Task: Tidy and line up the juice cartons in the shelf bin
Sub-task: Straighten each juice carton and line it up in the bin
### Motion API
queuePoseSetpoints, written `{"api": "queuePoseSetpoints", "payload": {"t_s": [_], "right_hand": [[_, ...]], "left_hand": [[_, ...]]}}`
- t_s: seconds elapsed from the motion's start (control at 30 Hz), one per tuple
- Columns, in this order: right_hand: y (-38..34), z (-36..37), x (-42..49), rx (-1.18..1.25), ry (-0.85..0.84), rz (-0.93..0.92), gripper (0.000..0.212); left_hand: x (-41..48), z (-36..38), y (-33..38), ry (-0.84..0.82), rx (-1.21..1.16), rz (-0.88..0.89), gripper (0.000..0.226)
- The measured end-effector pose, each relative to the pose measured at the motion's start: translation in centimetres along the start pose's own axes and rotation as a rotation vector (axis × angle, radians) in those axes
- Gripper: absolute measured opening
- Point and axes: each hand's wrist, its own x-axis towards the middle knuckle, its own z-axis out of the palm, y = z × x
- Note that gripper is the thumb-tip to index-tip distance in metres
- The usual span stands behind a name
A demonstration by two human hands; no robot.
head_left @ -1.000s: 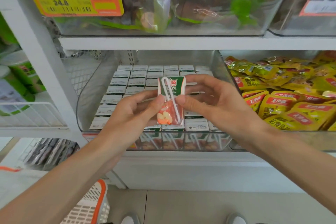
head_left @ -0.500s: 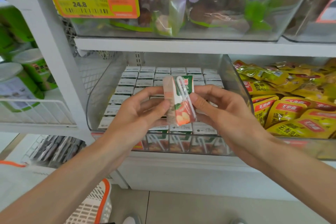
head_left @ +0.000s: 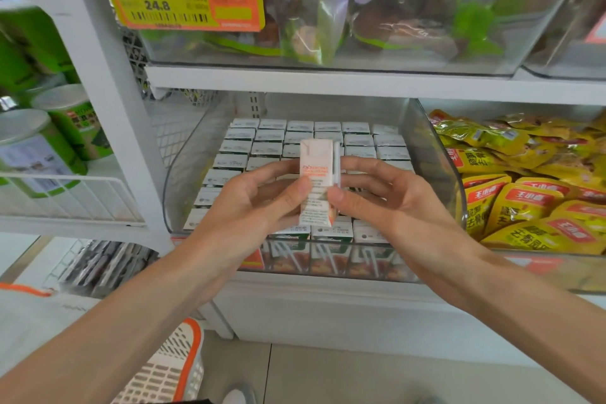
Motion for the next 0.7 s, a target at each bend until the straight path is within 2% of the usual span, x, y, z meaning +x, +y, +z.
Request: {"api": "queuePoseSetpoints", "payload": {"t_s": [0.23, 0.43, 0.57, 0.7], "right_hand": [[-0.22, 0.02, -0.17, -0.055, -0.011, 0.019, 0.04], [-0.48, 0.3, -0.31, -0.057, 0.002, 0.037, 0.039], [-0.32, 0.15, -0.1, 0.054, 0.096, 0.011, 0.032], [-0.33, -0.04, -0.05, 0.075, 0.063, 0.005, 0.02]], "left_hand": [[-0.07, 0.05, 0.07, 0.042, -0.018, 0.023, 0.025], [-0.13, 0.08, 0.2, 0.053, -0.023, 0.015, 0.031], [0.0, -0.06, 0.02, 0.085, 0.014, 0.02, 0.03], [0.03, -0.07, -0.03, 0.132, 0.107, 0.049, 0.049]]}}
